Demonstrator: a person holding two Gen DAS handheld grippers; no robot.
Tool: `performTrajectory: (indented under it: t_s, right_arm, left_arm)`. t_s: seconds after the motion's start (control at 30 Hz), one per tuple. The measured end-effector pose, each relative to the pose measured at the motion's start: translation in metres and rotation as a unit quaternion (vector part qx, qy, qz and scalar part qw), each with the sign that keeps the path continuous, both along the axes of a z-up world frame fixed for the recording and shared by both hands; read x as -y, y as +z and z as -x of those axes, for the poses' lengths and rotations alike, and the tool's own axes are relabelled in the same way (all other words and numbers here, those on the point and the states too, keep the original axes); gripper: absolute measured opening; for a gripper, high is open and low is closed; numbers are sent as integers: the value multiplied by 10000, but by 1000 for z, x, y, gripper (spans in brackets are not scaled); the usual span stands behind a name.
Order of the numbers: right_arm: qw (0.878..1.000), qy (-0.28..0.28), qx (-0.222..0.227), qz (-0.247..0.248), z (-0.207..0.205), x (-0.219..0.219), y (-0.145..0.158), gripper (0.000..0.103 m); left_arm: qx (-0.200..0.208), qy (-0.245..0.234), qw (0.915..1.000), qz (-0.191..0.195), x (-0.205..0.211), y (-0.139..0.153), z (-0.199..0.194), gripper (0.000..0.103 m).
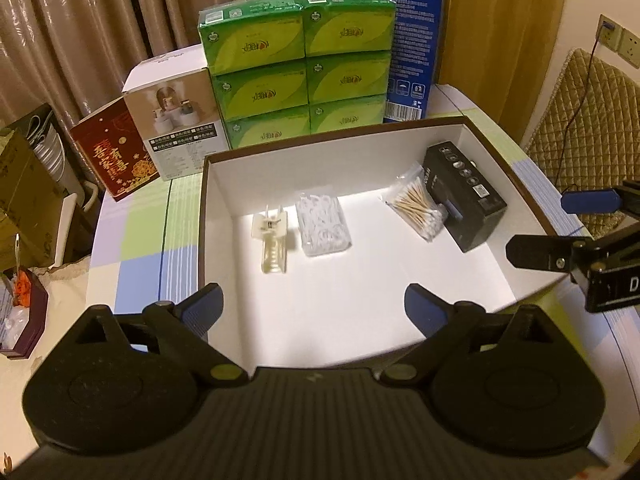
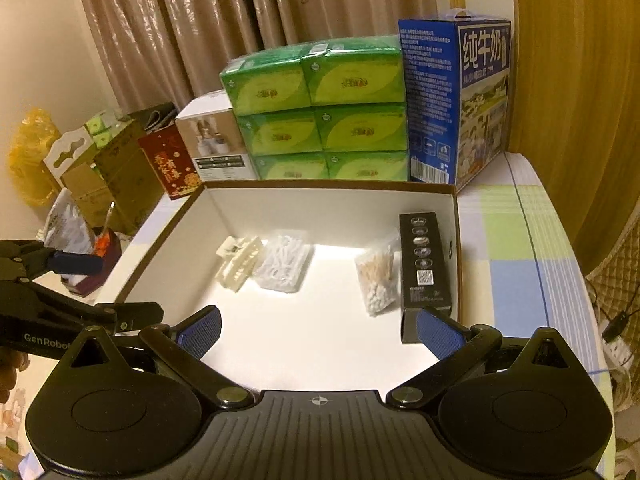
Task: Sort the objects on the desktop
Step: 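Withdraw both tools from the box back over the loose items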
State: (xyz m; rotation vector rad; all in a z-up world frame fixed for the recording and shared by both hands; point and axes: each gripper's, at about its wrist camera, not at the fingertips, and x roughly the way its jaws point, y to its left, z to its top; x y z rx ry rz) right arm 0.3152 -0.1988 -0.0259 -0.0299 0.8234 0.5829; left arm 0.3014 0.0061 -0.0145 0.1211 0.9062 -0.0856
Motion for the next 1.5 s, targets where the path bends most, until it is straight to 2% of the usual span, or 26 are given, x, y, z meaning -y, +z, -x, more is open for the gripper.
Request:
performTrajectory:
  t_s: [0.63, 1.03, 1.5]
  right_arm:
    - [9996, 232, -146, -16, 69, 11, 4, 101]
    - [9987, 431, -267, -22, 100, 12, -3, 101]
    - [9963, 603, -614, 55, 125, 13, -24, 101]
  left_arm:
    - [-61, 185, 9998, 104, -3, 9, 76, 96]
    - [-258, 273, 9993, 67, -5, -1, 111, 96]
    - [-553, 403, 9976, 31, -10, -21, 141, 96]
